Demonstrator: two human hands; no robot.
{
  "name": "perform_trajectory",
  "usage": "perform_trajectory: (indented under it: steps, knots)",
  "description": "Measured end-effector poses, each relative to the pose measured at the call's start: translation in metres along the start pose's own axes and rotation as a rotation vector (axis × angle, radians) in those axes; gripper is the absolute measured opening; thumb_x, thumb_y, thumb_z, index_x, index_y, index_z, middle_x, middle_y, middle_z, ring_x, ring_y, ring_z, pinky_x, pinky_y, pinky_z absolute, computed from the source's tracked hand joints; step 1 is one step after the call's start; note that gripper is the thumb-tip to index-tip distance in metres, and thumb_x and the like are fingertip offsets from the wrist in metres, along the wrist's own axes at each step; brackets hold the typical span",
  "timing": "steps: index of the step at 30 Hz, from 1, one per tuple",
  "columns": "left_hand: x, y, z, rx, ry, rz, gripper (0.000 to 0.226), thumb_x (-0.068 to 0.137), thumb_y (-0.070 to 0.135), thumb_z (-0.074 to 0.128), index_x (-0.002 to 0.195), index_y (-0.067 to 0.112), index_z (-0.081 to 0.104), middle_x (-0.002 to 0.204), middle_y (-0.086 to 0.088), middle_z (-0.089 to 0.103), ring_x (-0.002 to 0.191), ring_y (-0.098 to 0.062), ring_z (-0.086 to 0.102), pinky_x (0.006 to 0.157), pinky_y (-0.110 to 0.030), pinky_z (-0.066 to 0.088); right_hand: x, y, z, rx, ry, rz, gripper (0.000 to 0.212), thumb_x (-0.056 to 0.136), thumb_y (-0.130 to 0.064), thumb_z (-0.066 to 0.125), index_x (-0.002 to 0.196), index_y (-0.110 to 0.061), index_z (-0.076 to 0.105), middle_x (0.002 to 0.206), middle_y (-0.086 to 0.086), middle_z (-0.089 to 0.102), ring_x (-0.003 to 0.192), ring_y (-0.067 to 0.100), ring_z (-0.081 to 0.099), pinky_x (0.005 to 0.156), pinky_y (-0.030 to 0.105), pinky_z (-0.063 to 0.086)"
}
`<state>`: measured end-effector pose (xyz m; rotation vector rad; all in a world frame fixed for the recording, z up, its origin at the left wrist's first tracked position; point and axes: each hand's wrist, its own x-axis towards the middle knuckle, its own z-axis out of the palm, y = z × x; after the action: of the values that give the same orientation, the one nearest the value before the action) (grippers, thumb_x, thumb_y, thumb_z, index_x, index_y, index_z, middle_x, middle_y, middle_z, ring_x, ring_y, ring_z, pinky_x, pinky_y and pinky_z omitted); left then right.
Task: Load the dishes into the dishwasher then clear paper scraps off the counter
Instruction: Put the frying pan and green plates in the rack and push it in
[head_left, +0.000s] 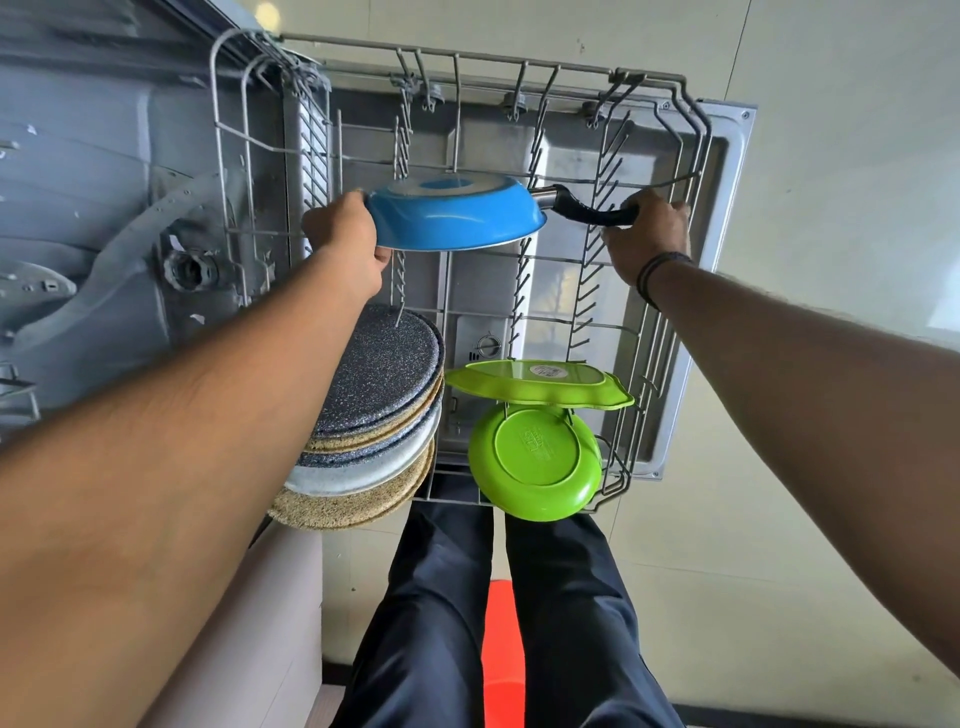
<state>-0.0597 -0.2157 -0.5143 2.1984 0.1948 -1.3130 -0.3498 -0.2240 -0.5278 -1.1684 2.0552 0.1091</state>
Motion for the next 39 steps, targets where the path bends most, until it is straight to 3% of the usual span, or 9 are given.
perform_trajectory:
  steps: [3,6,12,18,24,27,31,35,39]
  knots:
    - [-0.014,0.010,-0.001,-0.129,0.030,-0.010,0.016,0.093,0.010,0.045,0.079,0.016,0.051,0.061,0.003,0.047,0.034,-0.008,0.035,0.040,-0.013,0.025,-0.008,-0.001,0.000,0.145,0.152,-0.030,0.029,0.088,-0.010,0.060,0.116,-0.017,0.061,0.127,0.008,0.043,0.084,0.017,0.049,0.079,0.019,0.041]
    - [-0.029,0.028,0.000,-0.220,0.040,-0.034,0.024,0.093,0.009,0.036,0.073,0.019,0.043,0.059,0.004,0.042,0.035,-0.009,0.027,0.041,-0.013,0.021,-0.012,-0.006,-0.006,0.202,0.200,-0.078,0.031,0.088,-0.009,0.059,0.118,-0.016,0.063,0.125,0.007,0.046,0.090,0.014,0.048,0.078,0.011,0.033]
    - [-0.048,0.057,0.005,-0.361,0.054,-0.115,0.026,0.102,0.024,0.030,0.081,0.019,0.044,0.063,0.006,0.040,0.037,-0.005,0.033,0.039,-0.013,0.023,0.000,-0.012,-0.013,0.149,0.100,-0.110,0.034,0.085,-0.011,0.058,0.117,-0.021,0.065,0.117,0.005,0.064,0.104,0.021,0.060,0.093,0.033,0.052]
    - [-0.062,0.084,0.019,-0.463,0.081,0.064,0.031,0.104,0.022,0.033,0.077,0.013,0.045,0.037,0.005,0.036,0.030,-0.008,0.030,0.039,-0.012,0.023,0.004,-0.012,-0.010,0.139,0.072,-0.163,0.028,0.091,-0.015,0.059,0.118,-0.018,0.068,0.113,0.004,0.070,0.090,0.013,0.059,0.075,0.018,0.044]
    - [-0.049,0.087,0.017,-0.310,0.091,0.074,0.023,0.103,0.017,0.030,0.091,0.015,0.049,0.062,0.002,0.040,0.038,-0.008,0.031,0.044,-0.012,0.022,0.009,-0.012,-0.007,0.168,0.073,-0.134,0.021,0.092,-0.012,0.060,0.112,-0.014,0.063,0.105,0.004,0.066,0.088,0.019,0.059,0.074,0.024,0.046]
    - [-0.049,0.077,0.025,-0.212,0.043,0.054,0.027,0.104,0.016,0.029,0.083,0.016,0.047,0.064,0.003,0.039,0.044,-0.007,0.029,0.041,-0.014,0.020,0.015,-0.004,-0.009,0.157,0.081,-0.090,0.019,0.092,-0.011,0.060,0.109,-0.018,0.066,0.108,0.006,0.069,0.094,0.022,0.064,0.078,0.028,0.052]
    - [-0.038,0.057,0.033,-0.105,0.053,0.039,0.018,0.100,0.016,0.039,0.085,0.016,0.049,0.068,0.002,0.043,0.040,-0.007,0.031,0.039,-0.013,0.023,0.021,0.000,-0.012,0.136,0.035,-0.054,0.028,0.094,-0.014,0.058,0.118,-0.021,0.071,0.115,0.005,0.071,0.105,0.022,0.065,0.085,0.017,0.047]
    - [-0.018,0.037,0.026,-0.031,0.036,0.026,0.006,0.098,0.021,0.048,0.096,0.018,0.052,0.074,0.004,0.048,0.045,-0.007,0.034,0.038,-0.013,0.022,0.023,-0.001,-0.012,0.154,-0.012,-0.037,0.034,0.097,-0.015,0.053,0.126,-0.023,0.069,0.124,0.003,0.069,0.112,0.018,0.062,0.080,0.007,0.035]
    - [-0.004,0.020,0.014,0.040,-0.007,0.062,0.017,0.099,0.028,0.053,0.083,0.022,0.059,0.068,0.006,0.052,0.037,-0.005,0.035,0.037,-0.014,0.021,0.024,0.001,-0.011,0.169,-0.014,-0.039,0.033,0.099,-0.017,0.055,0.129,-0.023,0.067,0.126,0.003,0.068,0.112,0.017,0.062,0.081,0.006,0.034]
